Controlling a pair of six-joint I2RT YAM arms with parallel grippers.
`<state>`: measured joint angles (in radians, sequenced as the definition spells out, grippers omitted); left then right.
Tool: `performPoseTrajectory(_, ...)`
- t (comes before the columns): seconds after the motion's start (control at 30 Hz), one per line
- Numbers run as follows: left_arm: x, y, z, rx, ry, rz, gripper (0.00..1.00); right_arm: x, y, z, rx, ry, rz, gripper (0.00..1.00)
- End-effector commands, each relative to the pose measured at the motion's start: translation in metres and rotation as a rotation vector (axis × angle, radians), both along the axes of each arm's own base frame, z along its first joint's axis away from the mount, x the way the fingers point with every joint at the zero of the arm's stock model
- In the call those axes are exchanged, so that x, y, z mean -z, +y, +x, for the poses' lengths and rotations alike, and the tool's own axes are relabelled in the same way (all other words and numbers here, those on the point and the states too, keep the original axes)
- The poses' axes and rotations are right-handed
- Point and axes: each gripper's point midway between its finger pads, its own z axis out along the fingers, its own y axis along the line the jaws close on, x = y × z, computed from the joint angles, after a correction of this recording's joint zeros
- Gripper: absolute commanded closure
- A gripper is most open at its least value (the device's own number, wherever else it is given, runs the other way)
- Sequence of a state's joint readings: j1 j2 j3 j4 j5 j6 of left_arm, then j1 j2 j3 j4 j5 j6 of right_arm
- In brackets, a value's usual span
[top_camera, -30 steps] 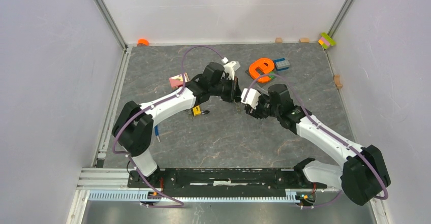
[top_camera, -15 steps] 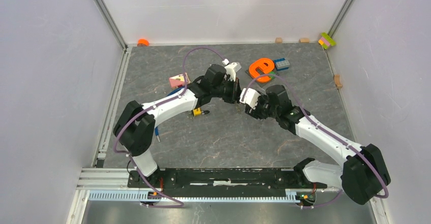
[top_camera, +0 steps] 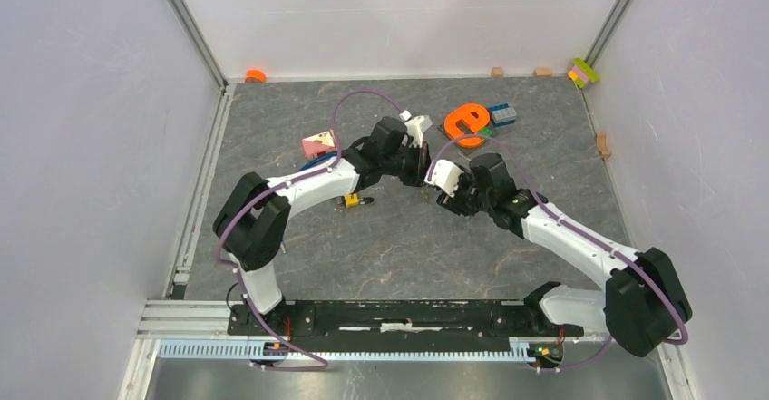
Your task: Unlock with the key
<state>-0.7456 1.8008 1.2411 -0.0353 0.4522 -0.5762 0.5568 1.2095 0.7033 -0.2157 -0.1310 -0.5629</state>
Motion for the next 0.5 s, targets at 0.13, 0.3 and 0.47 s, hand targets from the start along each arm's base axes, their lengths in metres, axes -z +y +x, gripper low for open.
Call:
performPoseTrajectory(0.13,0.042,-0.004,-0.049,0.101,0.190,0.074,0.97,-0.140,0.043,0.058,-0.012,-0.400,0.277,1.00)
performPoseTrajectory(0.3,0.045,-0.002,-0.057,0.152,0.156,0.093,0.98,-0.147,0.053,0.052,-0.134,-0.361,0.291,1.00)
performPoseTrajectory(0.47,0.044,0.012,-0.054,0.158,0.062,0.142,0.98,-0.143,0.055,0.046,-0.213,-0.330,0.285,1.00)
